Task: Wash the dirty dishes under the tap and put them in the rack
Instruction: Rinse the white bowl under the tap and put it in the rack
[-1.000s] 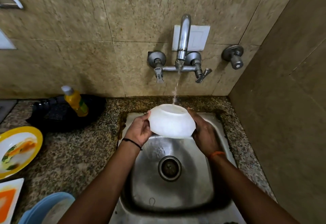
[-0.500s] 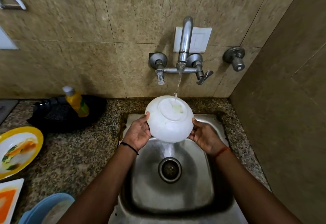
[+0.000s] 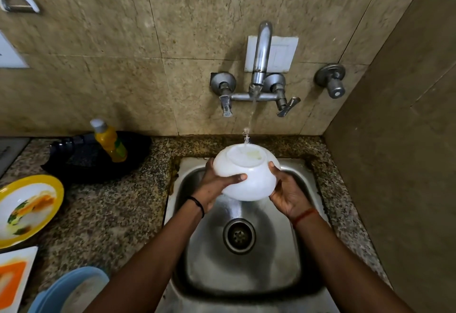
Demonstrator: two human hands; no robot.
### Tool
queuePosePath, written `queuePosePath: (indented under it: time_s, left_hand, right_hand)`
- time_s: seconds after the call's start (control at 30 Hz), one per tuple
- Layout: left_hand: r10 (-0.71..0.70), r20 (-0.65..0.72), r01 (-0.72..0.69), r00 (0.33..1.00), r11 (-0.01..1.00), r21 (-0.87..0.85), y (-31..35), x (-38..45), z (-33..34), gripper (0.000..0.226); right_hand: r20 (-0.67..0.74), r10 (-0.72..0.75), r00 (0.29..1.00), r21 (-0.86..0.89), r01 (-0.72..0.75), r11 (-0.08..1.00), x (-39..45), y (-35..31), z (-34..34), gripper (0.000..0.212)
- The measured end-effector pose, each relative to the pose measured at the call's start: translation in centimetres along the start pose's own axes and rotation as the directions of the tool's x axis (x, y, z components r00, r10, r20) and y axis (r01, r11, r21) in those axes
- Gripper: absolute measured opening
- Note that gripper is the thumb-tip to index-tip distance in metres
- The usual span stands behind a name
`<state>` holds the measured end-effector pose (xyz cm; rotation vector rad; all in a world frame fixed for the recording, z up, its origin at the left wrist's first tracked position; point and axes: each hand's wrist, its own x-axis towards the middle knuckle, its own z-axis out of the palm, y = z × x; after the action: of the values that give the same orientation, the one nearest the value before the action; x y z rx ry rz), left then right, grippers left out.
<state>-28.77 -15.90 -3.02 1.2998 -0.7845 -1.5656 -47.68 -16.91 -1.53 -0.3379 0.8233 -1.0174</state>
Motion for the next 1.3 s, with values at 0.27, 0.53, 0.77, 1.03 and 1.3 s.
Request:
queuePosePath:
  time_s: [0.27, 0.53, 0.77, 1.03, 1.3]
  left_hand:
    - [-0.008, -0.052, -0.001, 0.999, 0.987, -0.16, 1.9, 0.3, 1.0, 0.035]
    - [-0.039, -0.055, 0.029, 0.998, 0.983, -0.179, 2.0, 0.8, 2.0, 0.042]
    - [-0.083, -0.078, 0.072, 0.993, 0.988, -0.137, 2.9, 1.6, 2.8, 0.037]
    - [-0.195, -0.284, 0.212, 0.939, 0.977, 0.028, 3.3, 2.2, 2.7, 0.034]
    - [-0.262, -0.142, 0.26, 0.954, 0.965, -0.034, 4.2, 1.6, 1.9, 0.03]
  right_hand:
    - [0.017, -0.04, 0.999, 0.115, 0.038, 0.993, -0.4, 0.0, -0.3, 0.043]
    - [0.018, -0.019, 1.0, 0.177, 0.016, 0.984, -0.4, -0.3, -1.2, 0.039]
    - [-0.018, 0.024, 1.0, 0.134, -0.021, 0.991, -0.5, -0.2, -3.0, 0.028]
    - [-0.073, 0.031, 0.997, 0.081, -0.025, 0.996, -0.4, -0.1, -4.0, 0.052]
    - [-0.029, -0.006, 1.0, 0.051, 0.008, 0.999, 0.4, -0.5, -3.7, 0.046]
